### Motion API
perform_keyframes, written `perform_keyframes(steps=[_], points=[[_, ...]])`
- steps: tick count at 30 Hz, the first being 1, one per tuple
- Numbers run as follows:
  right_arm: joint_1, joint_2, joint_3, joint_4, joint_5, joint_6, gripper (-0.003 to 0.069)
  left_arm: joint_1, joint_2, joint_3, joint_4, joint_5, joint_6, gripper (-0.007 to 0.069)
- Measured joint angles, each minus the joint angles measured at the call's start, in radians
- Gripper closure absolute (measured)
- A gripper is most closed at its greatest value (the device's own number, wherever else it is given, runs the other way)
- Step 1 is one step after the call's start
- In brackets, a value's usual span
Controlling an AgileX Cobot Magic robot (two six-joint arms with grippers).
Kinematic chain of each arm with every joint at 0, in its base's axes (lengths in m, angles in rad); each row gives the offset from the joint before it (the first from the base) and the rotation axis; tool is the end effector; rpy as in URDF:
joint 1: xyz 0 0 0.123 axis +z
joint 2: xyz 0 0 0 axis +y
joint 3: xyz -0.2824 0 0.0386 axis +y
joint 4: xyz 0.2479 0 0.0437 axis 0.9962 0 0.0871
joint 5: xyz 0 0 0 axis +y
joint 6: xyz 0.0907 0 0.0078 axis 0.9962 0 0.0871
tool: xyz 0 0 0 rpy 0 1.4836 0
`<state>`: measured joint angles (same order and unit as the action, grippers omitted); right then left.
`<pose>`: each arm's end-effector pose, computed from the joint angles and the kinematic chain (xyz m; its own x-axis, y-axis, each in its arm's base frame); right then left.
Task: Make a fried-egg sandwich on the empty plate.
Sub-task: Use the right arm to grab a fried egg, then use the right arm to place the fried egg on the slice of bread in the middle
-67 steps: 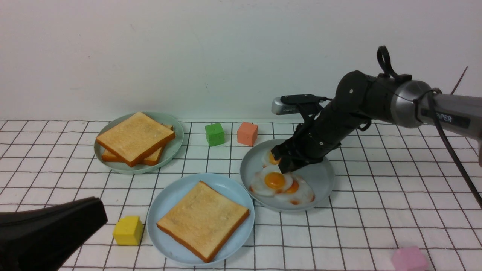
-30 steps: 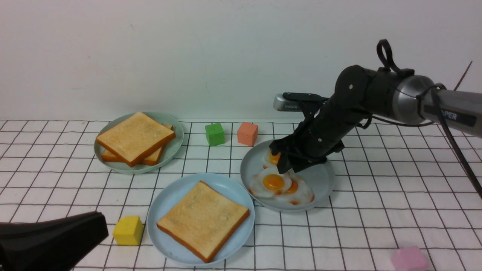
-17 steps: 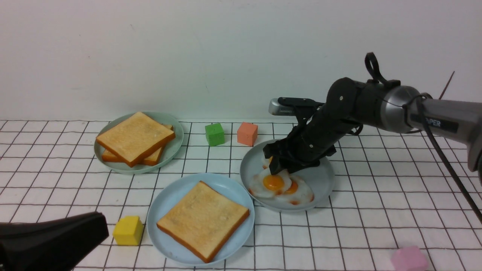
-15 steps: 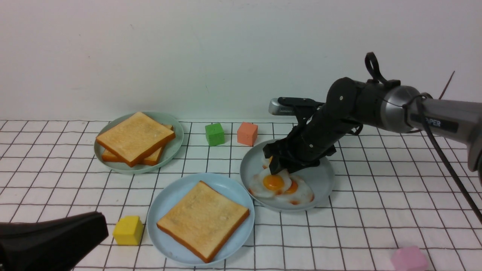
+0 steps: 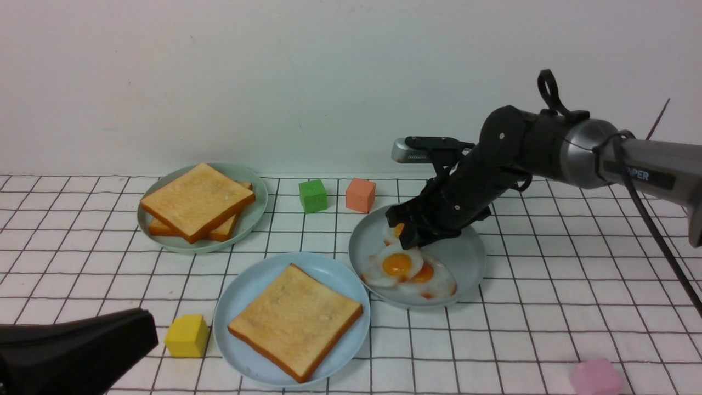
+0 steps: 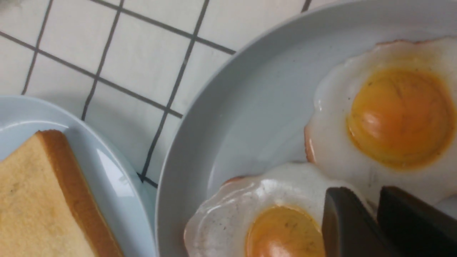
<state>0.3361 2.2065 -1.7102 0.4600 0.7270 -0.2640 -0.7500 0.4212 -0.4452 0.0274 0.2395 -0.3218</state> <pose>0.4426 0.1831 0.1709 -0.8704 -0.2126 -0.4440 -0.3687 0.8791 0.3019 0.0700 -0.0644 0.3116 -0.2864 -0.1307 -0.9491 0.6204 0.7296 -0.2877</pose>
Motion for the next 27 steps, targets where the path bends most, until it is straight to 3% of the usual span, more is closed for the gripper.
perform_keyframes(steps=[11,18,21,24,25,27], points=[[-0.027,-0.140,0.002,0.004,0.179,-0.011,0.0580,0.000,0.000,0.000,0.031,0.032,0.000,0.0603],[-0.023,-0.278,0.008,0.205,0.308,-0.086,0.0582,0.000,0.000,0.000,0.140,0.107,-0.026,0.0603],[-0.002,-0.291,0.038,0.313,0.318,-0.139,0.0582,0.000,0.000,0.000,0.228,0.109,-0.105,0.0603],[0.058,-0.280,0.122,0.442,0.272,-0.222,0.0582,0.000,0.000,0.000,0.408,0.128,-0.317,0.0603],[0.058,-0.279,0.122,0.450,0.268,-0.222,0.0582,0.000,0.000,0.000,0.418,0.128,-0.330,0.0603],[0.097,-0.248,0.161,0.534,0.203,-0.275,0.0582,0.000,0.000,0.000,0.561,0.162,-0.502,0.0603]])
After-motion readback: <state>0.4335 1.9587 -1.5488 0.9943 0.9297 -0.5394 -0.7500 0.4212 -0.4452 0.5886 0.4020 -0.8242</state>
